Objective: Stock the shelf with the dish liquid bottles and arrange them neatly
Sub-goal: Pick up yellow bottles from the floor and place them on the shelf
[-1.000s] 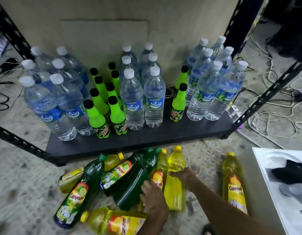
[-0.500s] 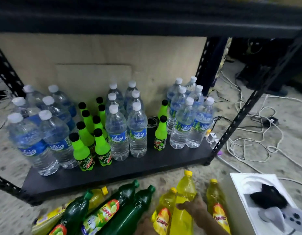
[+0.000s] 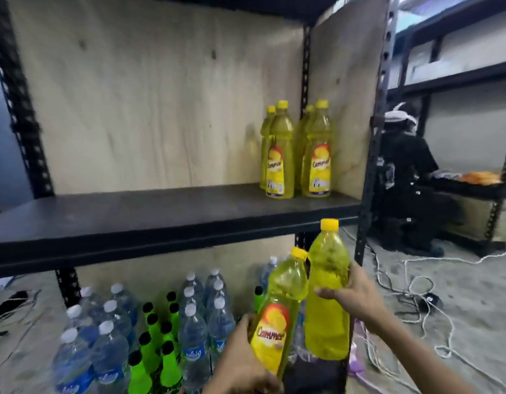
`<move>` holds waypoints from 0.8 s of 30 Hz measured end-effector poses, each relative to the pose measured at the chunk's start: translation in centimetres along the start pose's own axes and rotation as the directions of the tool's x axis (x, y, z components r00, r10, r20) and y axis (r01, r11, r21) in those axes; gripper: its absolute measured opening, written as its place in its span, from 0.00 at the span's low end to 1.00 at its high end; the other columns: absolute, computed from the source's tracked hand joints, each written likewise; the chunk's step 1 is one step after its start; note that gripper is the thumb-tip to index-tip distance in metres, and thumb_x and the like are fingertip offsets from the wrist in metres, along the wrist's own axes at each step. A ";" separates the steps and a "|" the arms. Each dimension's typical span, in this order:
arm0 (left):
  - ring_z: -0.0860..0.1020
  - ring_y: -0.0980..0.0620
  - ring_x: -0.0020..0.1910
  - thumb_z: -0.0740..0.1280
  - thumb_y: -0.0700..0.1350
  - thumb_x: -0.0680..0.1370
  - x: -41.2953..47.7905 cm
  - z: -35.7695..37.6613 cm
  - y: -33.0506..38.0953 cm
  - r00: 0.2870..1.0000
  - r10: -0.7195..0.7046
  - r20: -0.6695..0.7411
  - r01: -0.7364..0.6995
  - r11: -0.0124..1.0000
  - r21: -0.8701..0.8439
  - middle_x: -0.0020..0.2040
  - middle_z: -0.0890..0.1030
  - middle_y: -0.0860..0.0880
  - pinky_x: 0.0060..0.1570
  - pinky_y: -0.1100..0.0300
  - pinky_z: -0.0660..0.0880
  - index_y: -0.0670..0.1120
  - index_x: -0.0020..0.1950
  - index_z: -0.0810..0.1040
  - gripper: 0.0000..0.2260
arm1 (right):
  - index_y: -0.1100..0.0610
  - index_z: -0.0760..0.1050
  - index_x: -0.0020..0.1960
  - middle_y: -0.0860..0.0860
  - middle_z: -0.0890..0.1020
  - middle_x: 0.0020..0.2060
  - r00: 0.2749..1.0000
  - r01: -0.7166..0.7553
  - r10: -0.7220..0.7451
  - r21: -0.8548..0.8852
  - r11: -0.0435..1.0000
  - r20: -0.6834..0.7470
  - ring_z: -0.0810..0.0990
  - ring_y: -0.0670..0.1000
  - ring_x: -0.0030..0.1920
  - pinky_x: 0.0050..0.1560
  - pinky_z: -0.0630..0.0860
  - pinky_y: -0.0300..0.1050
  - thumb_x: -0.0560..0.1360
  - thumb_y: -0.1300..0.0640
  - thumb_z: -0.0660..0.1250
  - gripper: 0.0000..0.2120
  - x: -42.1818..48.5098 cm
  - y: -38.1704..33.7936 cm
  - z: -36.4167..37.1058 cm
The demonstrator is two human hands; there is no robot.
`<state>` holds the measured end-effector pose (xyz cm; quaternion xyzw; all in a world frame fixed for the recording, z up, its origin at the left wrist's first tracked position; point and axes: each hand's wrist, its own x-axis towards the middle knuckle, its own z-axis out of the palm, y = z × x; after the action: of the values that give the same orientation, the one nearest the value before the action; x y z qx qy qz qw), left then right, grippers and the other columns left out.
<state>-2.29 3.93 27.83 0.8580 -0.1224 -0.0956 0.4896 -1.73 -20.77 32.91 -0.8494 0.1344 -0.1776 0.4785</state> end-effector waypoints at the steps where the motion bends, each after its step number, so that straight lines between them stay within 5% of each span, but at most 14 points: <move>1: 0.78 0.63 0.49 0.84 0.43 0.54 0.1 -1.4 1.6 0.999 0.045 -0.013 -0.045 0.999 0.002 0.51 0.78 0.61 0.49 0.66 0.76 0.57 0.64 0.67 0.44 | 0.49 0.75 0.54 0.48 0.84 0.48 0.999 0.047 -0.046 0.015 0.999 -0.022 0.82 0.50 0.50 0.52 0.79 0.50 0.58 0.50 0.84 0.29 0.3 -2.9 -2.0; 4: 0.81 0.62 0.43 0.85 0.42 0.48 0.2 -6.0 9.2 0.966 0.227 -0.125 -0.226 0.974 0.025 0.49 0.82 0.57 0.40 0.65 0.79 0.57 0.58 0.70 0.44 | 0.49 0.75 0.56 0.46 0.83 0.49 0.985 0.166 -0.160 0.103 0.981 -0.064 0.81 0.49 0.51 0.54 0.79 0.50 0.60 0.51 0.84 0.29 0.8 -10.8 -7.0; 9: 0.84 0.51 0.46 0.85 0.45 0.44 5.2 -13.3 20.3 0.861 0.364 -0.355 -0.382 0.924 0.020 0.46 0.84 0.53 0.46 0.51 0.83 0.55 0.55 0.74 0.42 | 0.49 0.76 0.57 0.47 0.85 0.50 0.958 0.273 -0.244 0.217 0.937 -0.150 0.85 0.51 0.51 0.54 0.82 0.55 0.53 0.47 0.85 0.35 4.4 -20.1 -10.6; 15: 0.81 0.47 0.49 0.84 0.43 0.46 14.7 -19.7 24.0 0.768 0.314 -0.559 -0.306 0.946 0.111 0.49 0.82 0.51 0.51 0.53 0.81 0.50 0.58 0.74 0.42 | 0.55 0.74 0.59 0.53 0.82 0.54 0.944 0.284 -0.239 0.187 0.941 -0.228 0.81 0.56 0.56 0.56 0.80 0.53 0.58 0.49 0.85 0.35 9.6 -26.2 -6.6; 19: 0.79 0.45 0.50 0.86 0.41 0.50 19.8 -20.6 21.6 0.791 0.219 -0.571 -0.185 0.976 0.119 0.50 0.80 0.49 0.48 0.56 0.76 0.48 0.60 0.73 0.41 | 0.57 0.71 0.61 0.55 0.79 0.59 0.956 0.244 -0.215 0.138 0.960 -0.198 0.78 0.59 0.61 0.60 0.78 0.54 0.60 0.49 0.84 0.36 12.4 -26.8 -2.1; 24: 0.79 0.41 0.55 0.86 0.43 0.49 25.4 -19.8 18.5 0.840 0.174 -0.514 -0.151 0.985 0.087 0.55 0.81 0.46 0.57 0.47 0.78 0.47 0.63 0.71 0.45 | 0.57 0.71 0.63 0.56 0.79 0.60 0.974 0.171 -0.151 0.111 0.979 -0.170 0.77 0.60 0.64 0.60 0.76 0.52 0.63 0.48 0.83 0.35 15.5 -25.5 1.4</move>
<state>25.32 3.38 52.61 0.8486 -0.0601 0.1841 0.4923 14.31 -12.94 56.88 -0.8087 0.0919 -0.2918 0.5023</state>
